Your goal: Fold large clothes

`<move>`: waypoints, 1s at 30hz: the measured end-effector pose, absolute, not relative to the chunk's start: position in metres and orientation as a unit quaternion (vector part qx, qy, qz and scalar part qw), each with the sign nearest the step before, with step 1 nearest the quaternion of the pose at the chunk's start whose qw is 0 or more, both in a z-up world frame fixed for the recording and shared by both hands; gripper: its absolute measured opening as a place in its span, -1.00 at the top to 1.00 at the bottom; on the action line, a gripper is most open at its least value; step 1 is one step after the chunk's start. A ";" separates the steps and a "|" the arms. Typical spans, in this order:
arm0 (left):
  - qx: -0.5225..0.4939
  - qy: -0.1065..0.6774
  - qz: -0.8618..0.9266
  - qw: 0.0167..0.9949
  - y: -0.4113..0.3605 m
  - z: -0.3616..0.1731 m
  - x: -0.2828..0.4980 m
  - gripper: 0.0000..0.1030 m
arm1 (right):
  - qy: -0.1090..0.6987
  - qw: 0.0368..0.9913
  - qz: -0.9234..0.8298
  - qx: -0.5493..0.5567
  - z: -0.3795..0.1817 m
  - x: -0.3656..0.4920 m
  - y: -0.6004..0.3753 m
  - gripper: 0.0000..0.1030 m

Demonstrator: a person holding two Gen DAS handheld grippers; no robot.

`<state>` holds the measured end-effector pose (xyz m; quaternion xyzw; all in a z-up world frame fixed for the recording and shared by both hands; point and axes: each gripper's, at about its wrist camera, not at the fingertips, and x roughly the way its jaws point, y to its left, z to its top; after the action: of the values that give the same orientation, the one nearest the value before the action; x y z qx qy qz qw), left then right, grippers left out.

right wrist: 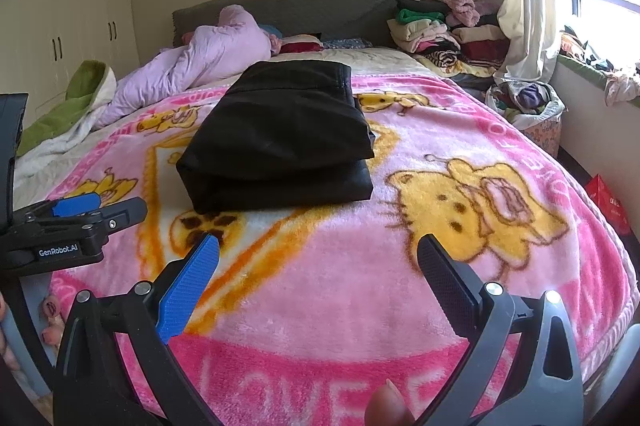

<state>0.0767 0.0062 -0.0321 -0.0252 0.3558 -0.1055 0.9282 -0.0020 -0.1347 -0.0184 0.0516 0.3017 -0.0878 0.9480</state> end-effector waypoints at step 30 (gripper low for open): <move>-0.025 0.355 -0.105 0.929 0.007 -0.032 0.077 -0.82 | 0.302 0.948 -0.087 0.054 -0.017 -0.004 -0.133 -0.92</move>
<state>0.0770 0.0074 -0.0317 -0.0250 0.3553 -0.1047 0.9285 -0.0039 -0.1328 -0.0170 0.0542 0.3022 -0.0868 0.9477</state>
